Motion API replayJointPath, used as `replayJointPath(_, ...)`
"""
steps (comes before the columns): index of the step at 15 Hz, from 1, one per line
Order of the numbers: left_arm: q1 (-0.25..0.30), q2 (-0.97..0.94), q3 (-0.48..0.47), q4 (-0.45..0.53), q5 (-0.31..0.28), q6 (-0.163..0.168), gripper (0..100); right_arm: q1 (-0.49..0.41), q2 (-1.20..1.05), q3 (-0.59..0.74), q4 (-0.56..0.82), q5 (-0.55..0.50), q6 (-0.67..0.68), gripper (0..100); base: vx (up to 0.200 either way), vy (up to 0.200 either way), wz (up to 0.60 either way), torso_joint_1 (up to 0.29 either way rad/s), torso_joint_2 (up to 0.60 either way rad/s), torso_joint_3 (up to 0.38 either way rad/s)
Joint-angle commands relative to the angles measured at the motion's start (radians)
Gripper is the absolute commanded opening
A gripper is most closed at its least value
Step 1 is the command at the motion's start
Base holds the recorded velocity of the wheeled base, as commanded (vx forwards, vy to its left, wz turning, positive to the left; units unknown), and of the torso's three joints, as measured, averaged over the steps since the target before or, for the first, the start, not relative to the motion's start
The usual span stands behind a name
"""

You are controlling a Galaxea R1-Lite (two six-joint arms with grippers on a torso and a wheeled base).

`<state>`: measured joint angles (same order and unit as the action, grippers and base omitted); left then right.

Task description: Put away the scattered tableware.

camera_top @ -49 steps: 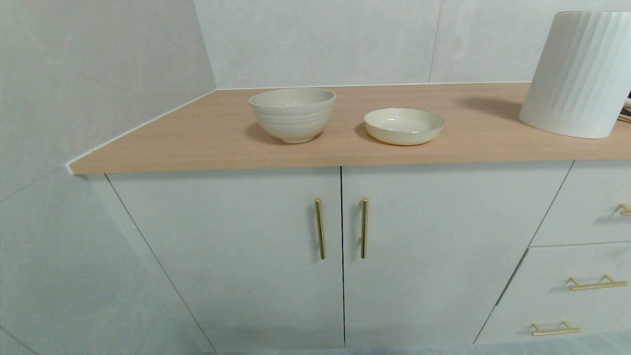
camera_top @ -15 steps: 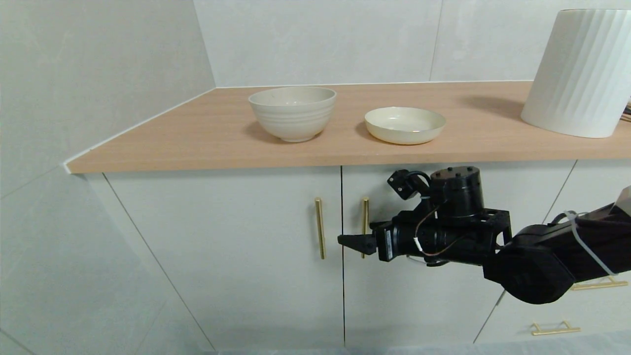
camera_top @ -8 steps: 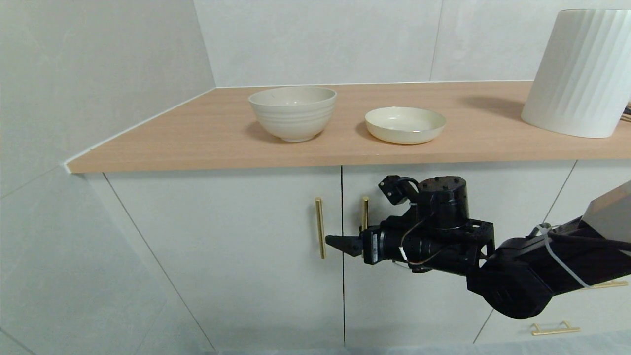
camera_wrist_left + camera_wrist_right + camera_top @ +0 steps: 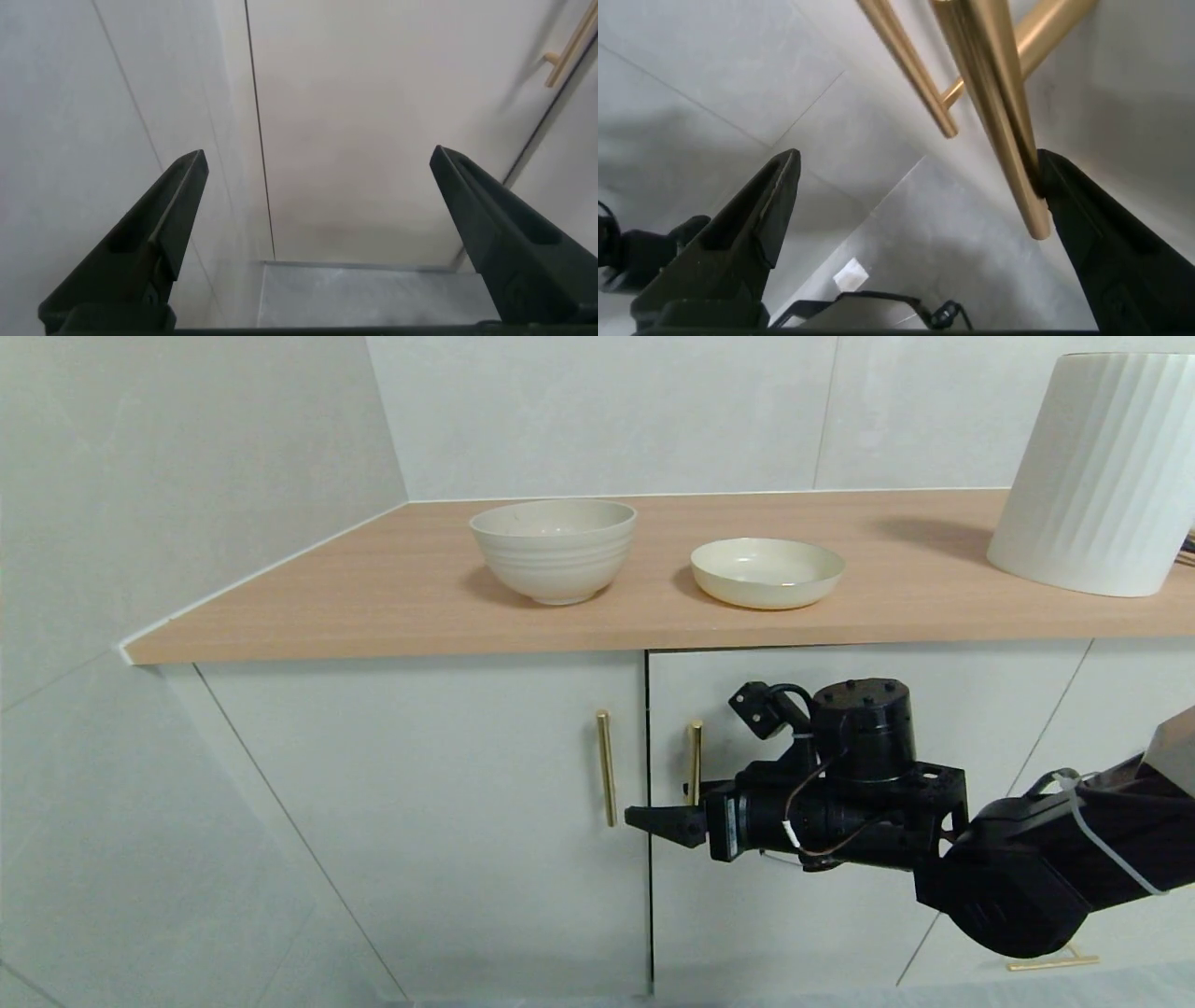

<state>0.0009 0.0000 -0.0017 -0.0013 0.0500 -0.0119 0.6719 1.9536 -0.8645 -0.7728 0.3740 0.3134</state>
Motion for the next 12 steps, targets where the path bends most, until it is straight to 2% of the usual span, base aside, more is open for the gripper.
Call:
replayJointPath(1,0.001,0.000,0.000,0.000,0.001,0.000,100,0.018,-0.010,0.010,0.001,0.006,0.003,100,0.000,0.000,0.00,0.000,0.00,0.000)
replayJointPath(10,0.001,0.000,0.000,0.000,0.001,0.000,100,0.078,-0.142,0.171,-0.013,0.009,0.023,100,0.000,0.000,0.00,0.000,0.00,0.000)
replayJointPath(12,-0.001,0.000,0.000,0.000,0.001,0.015,100,0.084,-0.165,0.203,-0.034,0.009,0.023,100,0.000,0.000,0.00,0.000,0.00,0.000)
